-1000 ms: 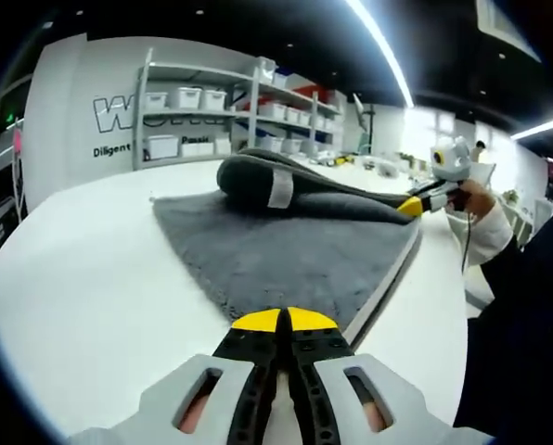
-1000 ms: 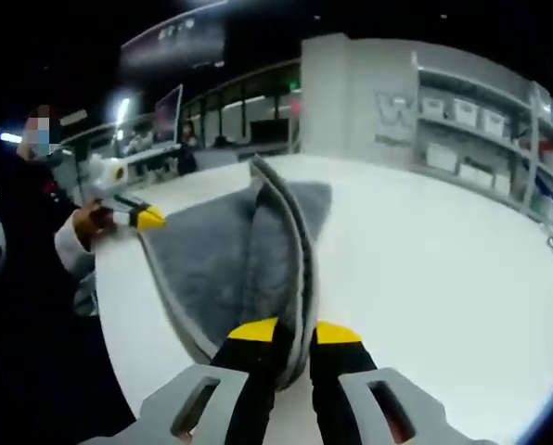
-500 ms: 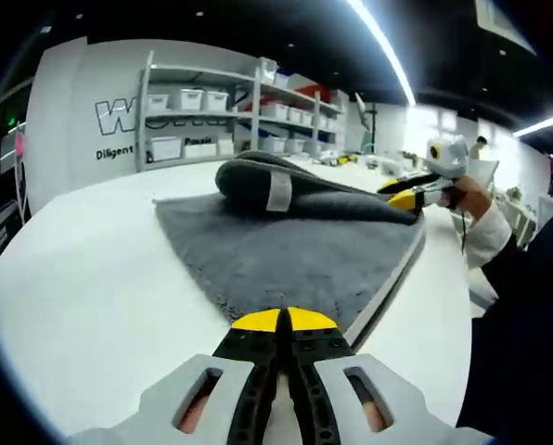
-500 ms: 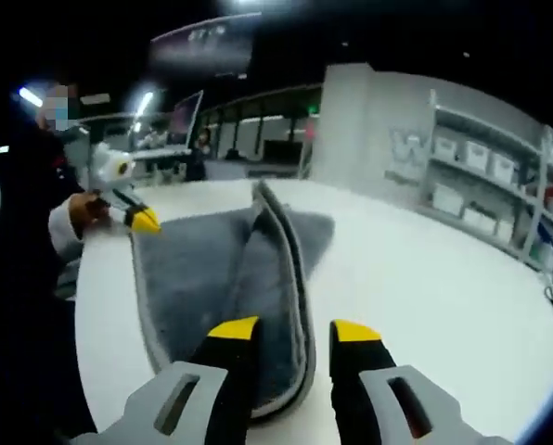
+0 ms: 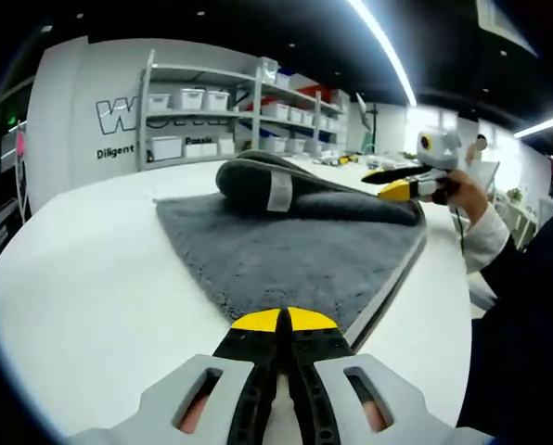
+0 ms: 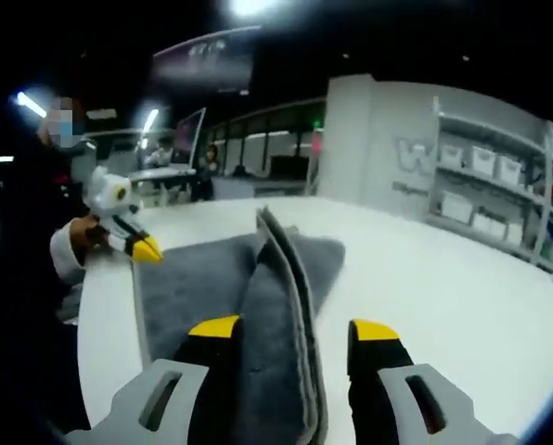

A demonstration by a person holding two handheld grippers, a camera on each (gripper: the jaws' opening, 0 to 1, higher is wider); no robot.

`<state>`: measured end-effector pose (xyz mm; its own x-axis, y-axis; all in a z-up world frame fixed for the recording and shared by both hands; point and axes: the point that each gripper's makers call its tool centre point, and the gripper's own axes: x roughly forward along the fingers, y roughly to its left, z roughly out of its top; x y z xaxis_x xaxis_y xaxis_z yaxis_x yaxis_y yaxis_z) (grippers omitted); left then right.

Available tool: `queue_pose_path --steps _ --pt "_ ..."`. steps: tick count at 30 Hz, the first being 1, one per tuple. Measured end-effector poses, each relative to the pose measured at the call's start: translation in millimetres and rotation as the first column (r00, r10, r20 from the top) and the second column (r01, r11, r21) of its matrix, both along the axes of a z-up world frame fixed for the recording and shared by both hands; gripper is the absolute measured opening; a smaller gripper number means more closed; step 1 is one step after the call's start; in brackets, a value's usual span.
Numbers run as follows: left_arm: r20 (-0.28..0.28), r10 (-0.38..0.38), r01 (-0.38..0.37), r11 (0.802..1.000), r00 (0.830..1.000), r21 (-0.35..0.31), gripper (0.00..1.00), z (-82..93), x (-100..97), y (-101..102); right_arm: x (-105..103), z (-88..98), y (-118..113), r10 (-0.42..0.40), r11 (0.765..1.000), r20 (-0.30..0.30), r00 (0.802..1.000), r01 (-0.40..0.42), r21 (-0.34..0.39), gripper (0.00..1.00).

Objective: Open the folded towel by lifting each exposed corner and separating the folded layers until the towel lies flat within the target outline without major curled edges

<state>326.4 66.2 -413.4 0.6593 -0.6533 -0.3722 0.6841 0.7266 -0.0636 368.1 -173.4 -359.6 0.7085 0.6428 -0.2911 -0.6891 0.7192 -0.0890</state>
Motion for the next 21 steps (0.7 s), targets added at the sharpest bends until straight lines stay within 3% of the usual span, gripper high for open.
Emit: queue_pose_path --steps 4,10,15,21 --pt "-0.004 0.001 -0.001 1.0 1.0 -0.003 0.01 -0.2 0.2 0.1 2.9 -5.5 11.3 0.013 1.0 -0.011 1.0 -0.013 -0.003 0.5" --pt "-0.008 0.005 -0.005 1.0 1.0 -0.008 0.01 -0.4 0.3 0.4 8.8 -14.3 9.9 -0.014 0.999 -0.034 0.999 0.013 -0.034 0.46" --pt "-0.011 0.007 -0.007 1.0 1.0 -0.009 0.01 -0.4 0.3 0.3 14.6 -5.1 16.1 0.0 1.0 -0.013 1.0 0.0 0.0 0.43" --pt "-0.005 0.006 -0.006 1.0 1.0 -0.001 0.01 -0.5 0.7 -0.6 36.7 -9.5 22.1 0.021 1.0 -0.023 1.0 -0.021 0.001 0.4"
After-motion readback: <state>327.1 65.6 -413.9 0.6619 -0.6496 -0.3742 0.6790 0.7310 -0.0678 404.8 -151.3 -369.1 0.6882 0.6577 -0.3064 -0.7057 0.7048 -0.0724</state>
